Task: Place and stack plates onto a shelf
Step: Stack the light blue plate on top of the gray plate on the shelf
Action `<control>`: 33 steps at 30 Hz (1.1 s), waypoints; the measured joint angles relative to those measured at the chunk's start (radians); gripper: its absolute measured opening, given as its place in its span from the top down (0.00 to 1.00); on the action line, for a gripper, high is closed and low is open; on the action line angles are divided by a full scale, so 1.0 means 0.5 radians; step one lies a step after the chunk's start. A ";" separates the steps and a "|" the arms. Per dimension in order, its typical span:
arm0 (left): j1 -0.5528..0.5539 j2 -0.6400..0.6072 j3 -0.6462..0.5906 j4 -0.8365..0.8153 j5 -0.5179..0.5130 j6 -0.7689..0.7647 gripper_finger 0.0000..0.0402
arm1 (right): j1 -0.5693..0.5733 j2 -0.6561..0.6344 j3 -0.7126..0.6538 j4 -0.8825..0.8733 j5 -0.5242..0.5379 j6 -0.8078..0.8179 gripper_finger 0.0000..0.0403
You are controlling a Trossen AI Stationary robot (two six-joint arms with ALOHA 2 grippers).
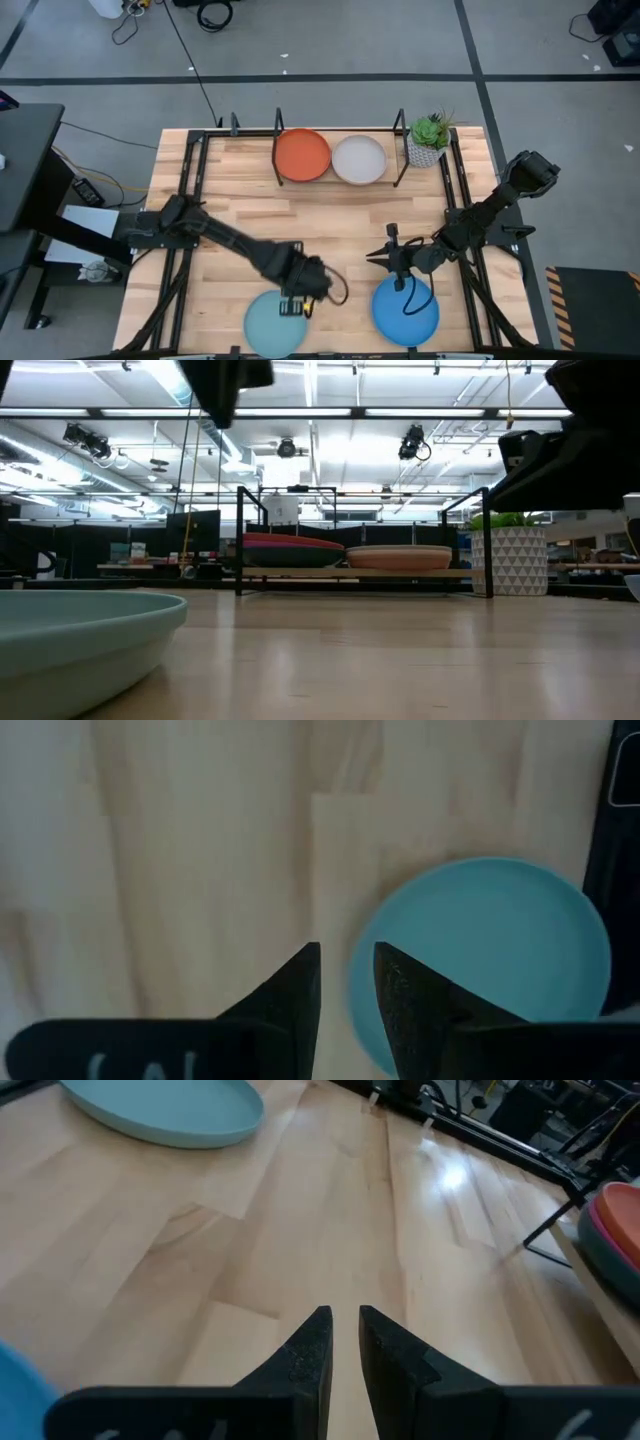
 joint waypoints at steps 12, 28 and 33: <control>-0.406 0.171 0.000 0.061 0.020 -0.786 0.75 | -0.208 0.001 0.000 0.292 -0.004 -0.421 0.85; -0.800 0.438 0.000 0.881 -0.044 -1.656 0.75 | -0.634 0.001 0.000 0.542 -0.541 -0.679 0.85; -0.809 0.524 -0.002 0.905 0.023 -1.876 0.75 | -0.705 0.001 0.000 0.570 -0.773 -0.671 0.85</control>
